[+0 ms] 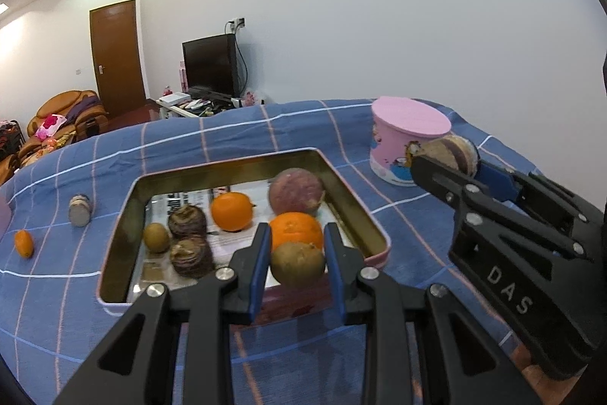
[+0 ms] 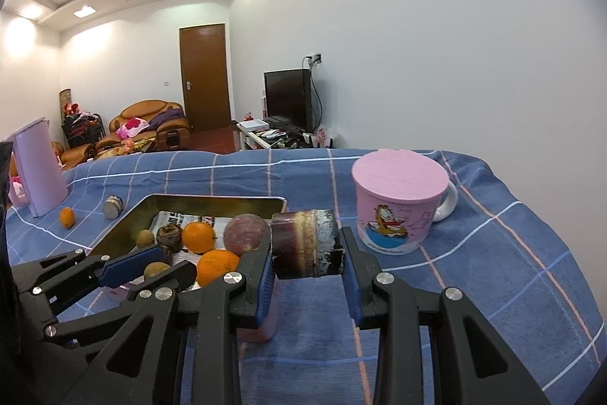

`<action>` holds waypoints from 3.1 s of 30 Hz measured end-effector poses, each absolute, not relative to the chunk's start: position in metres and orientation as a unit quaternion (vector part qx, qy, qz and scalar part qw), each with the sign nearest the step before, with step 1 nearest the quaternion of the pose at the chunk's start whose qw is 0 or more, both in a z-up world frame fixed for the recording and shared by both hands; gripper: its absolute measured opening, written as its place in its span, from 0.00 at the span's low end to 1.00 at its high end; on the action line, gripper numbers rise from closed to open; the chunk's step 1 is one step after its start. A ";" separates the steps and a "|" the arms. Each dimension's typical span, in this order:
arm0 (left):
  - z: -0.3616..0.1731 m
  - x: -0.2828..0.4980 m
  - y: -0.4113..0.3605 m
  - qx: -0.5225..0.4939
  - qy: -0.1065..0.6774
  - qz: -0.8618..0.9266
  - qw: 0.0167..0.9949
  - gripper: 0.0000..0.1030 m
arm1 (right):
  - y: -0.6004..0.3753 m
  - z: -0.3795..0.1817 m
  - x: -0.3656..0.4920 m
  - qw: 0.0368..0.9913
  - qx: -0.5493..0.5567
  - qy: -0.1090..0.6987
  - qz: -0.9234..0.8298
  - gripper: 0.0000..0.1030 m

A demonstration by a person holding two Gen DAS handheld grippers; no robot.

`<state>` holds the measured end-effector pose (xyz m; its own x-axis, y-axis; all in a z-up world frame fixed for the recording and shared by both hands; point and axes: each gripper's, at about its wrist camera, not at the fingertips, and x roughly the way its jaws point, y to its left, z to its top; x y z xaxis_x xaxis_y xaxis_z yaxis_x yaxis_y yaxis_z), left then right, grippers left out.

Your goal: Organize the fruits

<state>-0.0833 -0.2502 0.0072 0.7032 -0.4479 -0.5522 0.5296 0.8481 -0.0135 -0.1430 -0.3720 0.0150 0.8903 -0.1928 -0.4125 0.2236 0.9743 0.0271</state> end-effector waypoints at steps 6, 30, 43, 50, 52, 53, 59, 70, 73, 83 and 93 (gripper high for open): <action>0.008 -0.092 -0.276 0.087 0.274 -0.291 0.912 0.29 | -0.387 0.016 -0.147 0.970 0.055 0.205 -0.121 0.33; 0.013 0.001 -0.195 0.007 0.305 -0.207 0.929 0.27 | -0.359 0.016 -0.058 0.962 0.089 0.257 -0.034 0.32; -0.007 0.012 -0.198 -0.041 0.339 -0.295 0.893 0.27 | -0.357 -0.005 -0.027 0.947 0.128 0.293 0.036 0.33; 0.002 0.011 -0.187 -0.047 0.330 -0.277 0.901 0.56 | -0.367 -0.004 -0.029 0.940 0.169 0.287 0.072 0.39; 0.011 0.009 -0.175 -0.063 0.312 -0.256 0.913 0.88 | -0.375 -0.002 -0.035 0.936 0.203 0.273 0.087 0.51; 0.017 0.007 -0.169 -0.070 0.298 -0.250 0.918 0.95 | -0.381 0.001 -0.040 0.935 0.222 0.259 0.093 0.57; 0.039 -0.008 -0.142 -0.068 0.229 -0.193 0.952 1.00 | -0.389 0.016 -0.062 0.950 0.235 0.197 0.066 0.70; 0.037 -0.017 -0.097 -0.003 0.201 -0.083 0.976 1.00 | -0.339 0.046 -0.107 0.986 0.032 0.091 -0.138 0.70; 0.038 -0.016 -0.080 -0.001 0.199 -0.072 0.977 1.00 | -0.328 0.051 -0.116 0.985 0.003 0.068 -0.160 0.70; 0.024 -0.009 -0.048 -0.015 0.207 -0.027 0.978 1.00 | -0.341 0.049 -0.111 0.984 0.007 0.102 -0.145 0.71; 0.012 0.001 -0.043 -0.040 0.235 -0.049 0.970 1.00 | -0.354 0.042 -0.101 0.979 0.021 0.146 -0.139 0.72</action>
